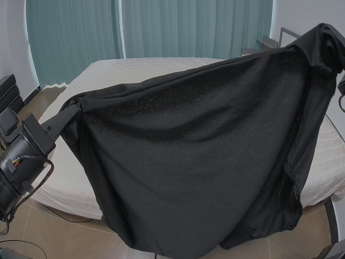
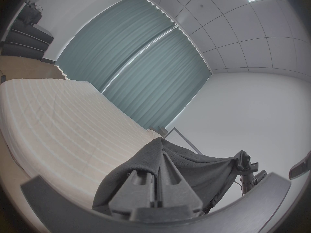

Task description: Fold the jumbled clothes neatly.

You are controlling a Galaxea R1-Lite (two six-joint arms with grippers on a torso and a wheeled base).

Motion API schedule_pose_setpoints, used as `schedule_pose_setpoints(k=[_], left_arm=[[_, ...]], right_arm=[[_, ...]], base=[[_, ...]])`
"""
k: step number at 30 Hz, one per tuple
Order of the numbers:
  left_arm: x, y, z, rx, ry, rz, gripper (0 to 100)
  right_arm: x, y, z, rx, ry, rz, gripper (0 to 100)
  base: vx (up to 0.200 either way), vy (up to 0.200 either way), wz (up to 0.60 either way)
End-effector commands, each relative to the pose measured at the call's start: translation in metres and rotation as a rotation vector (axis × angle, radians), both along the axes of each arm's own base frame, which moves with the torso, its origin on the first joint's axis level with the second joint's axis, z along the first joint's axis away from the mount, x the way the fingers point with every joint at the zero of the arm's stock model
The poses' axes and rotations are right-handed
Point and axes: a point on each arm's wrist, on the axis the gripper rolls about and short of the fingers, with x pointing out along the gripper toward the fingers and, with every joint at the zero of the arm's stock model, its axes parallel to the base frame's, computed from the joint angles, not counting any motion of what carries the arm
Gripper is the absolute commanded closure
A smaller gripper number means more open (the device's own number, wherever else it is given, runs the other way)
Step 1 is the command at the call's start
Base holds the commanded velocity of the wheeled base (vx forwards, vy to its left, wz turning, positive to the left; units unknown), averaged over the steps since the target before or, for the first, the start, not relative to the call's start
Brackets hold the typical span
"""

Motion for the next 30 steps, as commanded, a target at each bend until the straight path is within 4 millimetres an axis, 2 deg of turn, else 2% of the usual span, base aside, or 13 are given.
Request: schedule_pose_setpoints(k=[1,5,7,9,10,11,16,26,30], left_arm=[[0.027,-0.006,-0.011,0.058,0.073,0.068,100],[0.042,-0.008,-0.02,0.073,0.114,0.05,100],[0.046,-0.008,-0.02,0.069,0.122,0.045,100],[0.059,-0.007,-0.024,0.066,0.149,0.072,100],[0.059,-0.007,-0.024,0.066,0.149,0.072,100],[0.072,-0.005,-0.027,0.067,0.168,0.109,100],[0.097,-0.006,-0.035,0.08,0.209,0.143,100],[0.145,-0.007,-0.045,0.092,0.249,0.18,100],[0.166,-0.008,-0.055,0.101,0.275,0.2,100]], right_arm=[[0.081,0.013,-0.022,-0.042,0.187,-0.06,100],[0.11,0.024,-0.047,-0.08,0.266,-0.061,100],[0.117,0.026,-0.055,-0.087,0.281,-0.06,100],[0.133,0.031,-0.066,-0.093,0.289,-0.063,100],[0.133,0.031,-0.066,-0.093,0.289,-0.063,100],[0.143,0.033,-0.069,-0.087,0.277,-0.069,100],[0.155,0.037,-0.074,-0.089,0.285,-0.071,100],[0.167,0.04,-0.067,-0.088,0.256,-0.075,100],[0.18,0.04,-0.076,-0.095,0.276,-0.086,100]], base=[[0.0,0.0,0.0],[0.0,0.0,0.0],[0.2,0.0,0.0],[0.2,0.0,0.0],[0.2,0.0,0.0],[0.2,0.0,0.0],[0.2,0.0,0.0],[0.2,0.0,0.0],[0.2,0.0,0.0]])
